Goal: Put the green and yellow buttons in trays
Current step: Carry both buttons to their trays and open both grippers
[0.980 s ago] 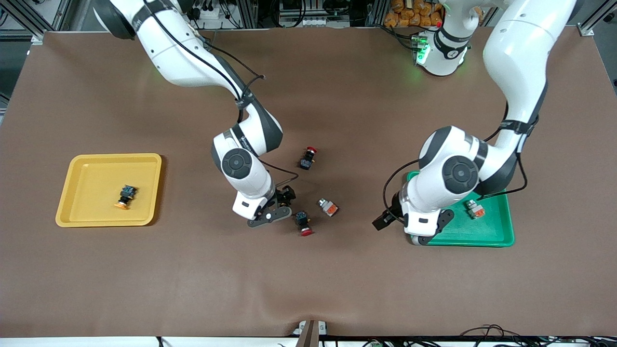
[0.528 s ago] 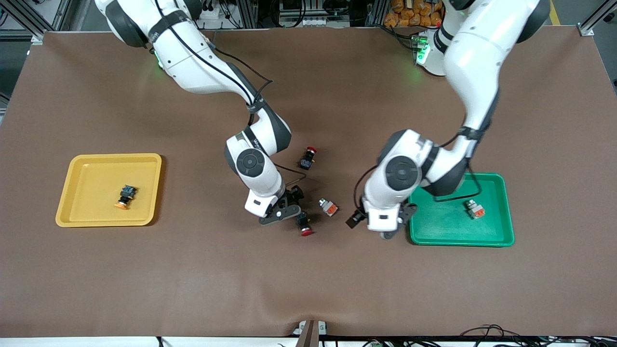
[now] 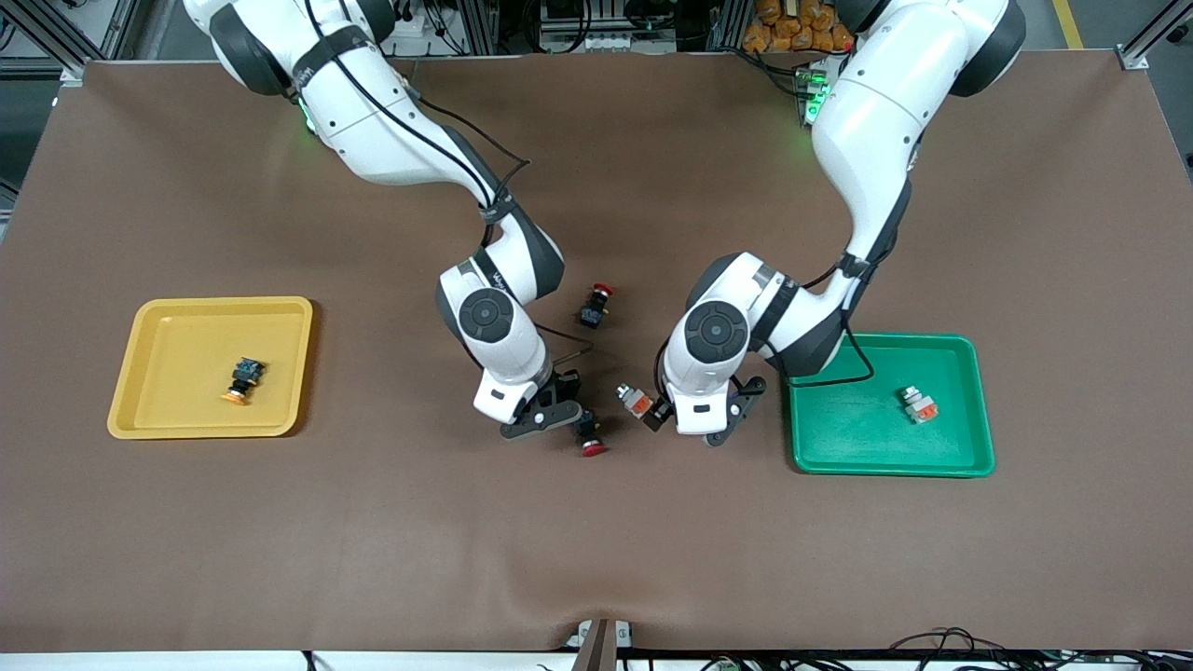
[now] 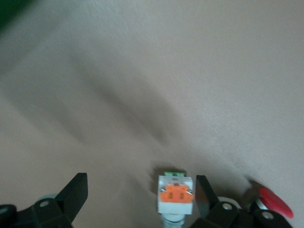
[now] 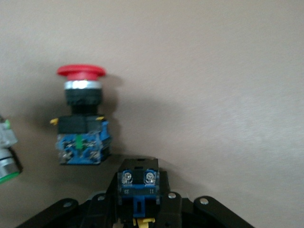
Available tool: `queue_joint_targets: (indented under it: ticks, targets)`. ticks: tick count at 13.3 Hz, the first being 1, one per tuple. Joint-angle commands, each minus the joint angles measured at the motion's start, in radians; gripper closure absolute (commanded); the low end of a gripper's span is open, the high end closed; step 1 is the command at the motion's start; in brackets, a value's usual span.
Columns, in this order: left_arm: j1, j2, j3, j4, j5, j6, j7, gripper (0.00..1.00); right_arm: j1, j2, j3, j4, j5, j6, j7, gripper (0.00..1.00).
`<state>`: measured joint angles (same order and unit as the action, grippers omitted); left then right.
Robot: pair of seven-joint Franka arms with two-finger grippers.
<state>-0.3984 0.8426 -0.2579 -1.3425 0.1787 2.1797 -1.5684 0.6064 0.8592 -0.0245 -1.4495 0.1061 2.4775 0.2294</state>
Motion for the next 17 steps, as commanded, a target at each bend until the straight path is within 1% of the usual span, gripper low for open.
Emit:
queue_joint_targets:
  ticks: [1,4,5,7,8,9,11,12,13,14,15,17]
  targets:
    - [-0.043,0.049,0.014,0.036,-0.008,0.070,-0.083,0.00,-0.046,-0.073,0.011,-0.003,-0.016,-0.101,0.021,1.00]
    - [-0.062,0.075,0.014,0.037,-0.008,0.123,-0.091,0.00,-0.143,-0.176,0.009,-0.005,-0.014,-0.227,0.010,1.00]
    - [-0.063,0.079,0.014,0.037,-0.008,0.139,-0.091,0.00,-0.192,-0.213,0.011,-0.006,-0.014,-0.285,0.004,1.00]
    - [-0.069,0.095,0.016,0.037,-0.008,0.149,-0.091,0.00,-0.285,-0.261,0.009,-0.009,-0.014,-0.392,-0.060,1.00]
    - [-0.077,0.098,0.019,0.036,-0.005,0.149,-0.090,0.00,-0.342,-0.282,0.011,-0.032,-0.014,-0.420,-0.118,1.00]
    - [-0.079,0.099,0.025,0.033,-0.007,0.149,-0.090,0.13,-0.397,-0.307,0.011,-0.067,-0.013,-0.425,-0.187,1.00]
    - [-0.085,0.113,0.025,0.034,-0.008,0.149,-0.088,0.33,-0.509,-0.339,0.012,-0.135,-0.011,-0.427,-0.360,1.00]
    - [-0.086,0.115,0.025,0.034,-0.008,0.149,-0.087,0.47,-0.557,-0.338,0.011,-0.141,-0.011,-0.457,-0.410,1.00]
    - [-0.086,0.113,0.026,0.036,-0.008,0.149,-0.087,0.71,-0.609,-0.333,0.011,-0.146,-0.011,-0.510,-0.423,1.00]
    - [-0.080,0.102,0.026,0.036,-0.007,0.149,-0.075,1.00,-0.657,-0.333,0.014,-0.144,-0.009,-0.561,-0.448,1.00]
    - [-0.068,0.089,0.025,0.034,0.002,0.143,-0.070,1.00,-0.690,-0.331,0.012,-0.144,-0.008,-0.593,-0.506,1.00]
    - [-0.024,0.034,0.025,0.023,0.012,0.117,-0.004,1.00,-0.775,-0.313,0.012,-0.144,-0.008,-0.601,-0.612,1.00]
